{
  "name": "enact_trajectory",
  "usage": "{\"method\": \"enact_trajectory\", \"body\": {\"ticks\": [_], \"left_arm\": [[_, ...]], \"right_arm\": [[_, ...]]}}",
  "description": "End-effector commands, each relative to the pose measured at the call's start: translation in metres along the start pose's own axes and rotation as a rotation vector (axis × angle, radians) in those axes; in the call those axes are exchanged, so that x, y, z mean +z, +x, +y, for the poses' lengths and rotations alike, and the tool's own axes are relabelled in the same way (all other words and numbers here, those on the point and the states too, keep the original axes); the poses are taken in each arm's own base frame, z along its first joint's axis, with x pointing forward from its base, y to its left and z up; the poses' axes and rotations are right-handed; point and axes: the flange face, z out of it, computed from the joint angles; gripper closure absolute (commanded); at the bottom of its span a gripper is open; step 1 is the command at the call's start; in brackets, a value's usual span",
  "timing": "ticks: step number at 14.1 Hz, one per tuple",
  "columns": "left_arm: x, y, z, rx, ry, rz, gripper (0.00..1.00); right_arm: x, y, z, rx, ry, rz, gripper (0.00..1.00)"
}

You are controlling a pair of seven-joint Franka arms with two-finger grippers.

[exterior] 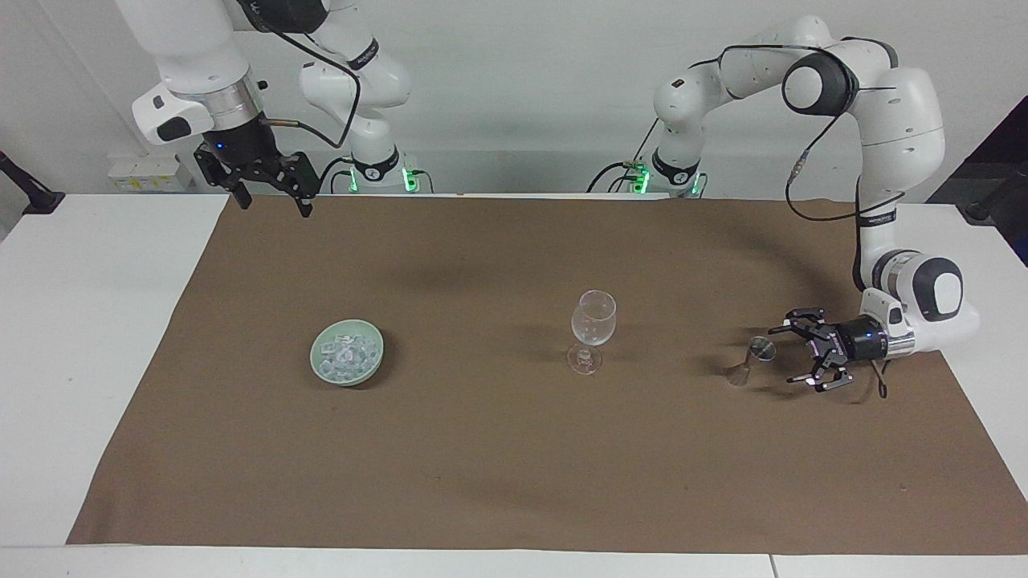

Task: Pour wine and add ice with both arms
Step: 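Reach the left gripper to the small dark metal cup and grasp it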

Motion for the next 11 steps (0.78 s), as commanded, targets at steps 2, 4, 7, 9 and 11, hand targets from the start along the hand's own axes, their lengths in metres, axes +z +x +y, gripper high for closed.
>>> {"method": "enact_trajectory", "body": {"ticks": [2, 4, 7, 9, 11], "left_arm": [[0.012, -0.019, -0.003, 0.114, -0.007, 0.098, 0.00], [0.021, -0.025, -0.004, 0.140, -0.012, 0.128, 0.00], [0.026, -0.025, -0.006, 0.139, -0.010, 0.135, 0.00], [0.033, -0.026, -0.006, 0.136, -0.017, 0.136, 0.01], [0.034, -0.026, -0.006, 0.136, -0.020, 0.133, 0.02]], "right_arm": [[-0.001, -0.001, 0.004, -0.012, 0.016, -0.006, 0.00], [-0.001, -0.001, 0.004, -0.010, 0.016, -0.006, 0.00], [-0.002, -0.002, 0.004, -0.010, 0.016, -0.005, 0.00], [-0.001, -0.001, 0.004, -0.010, 0.016, -0.008, 0.00], [-0.001, -0.001, 0.004, -0.010, 0.016, -0.006, 0.00]]}}
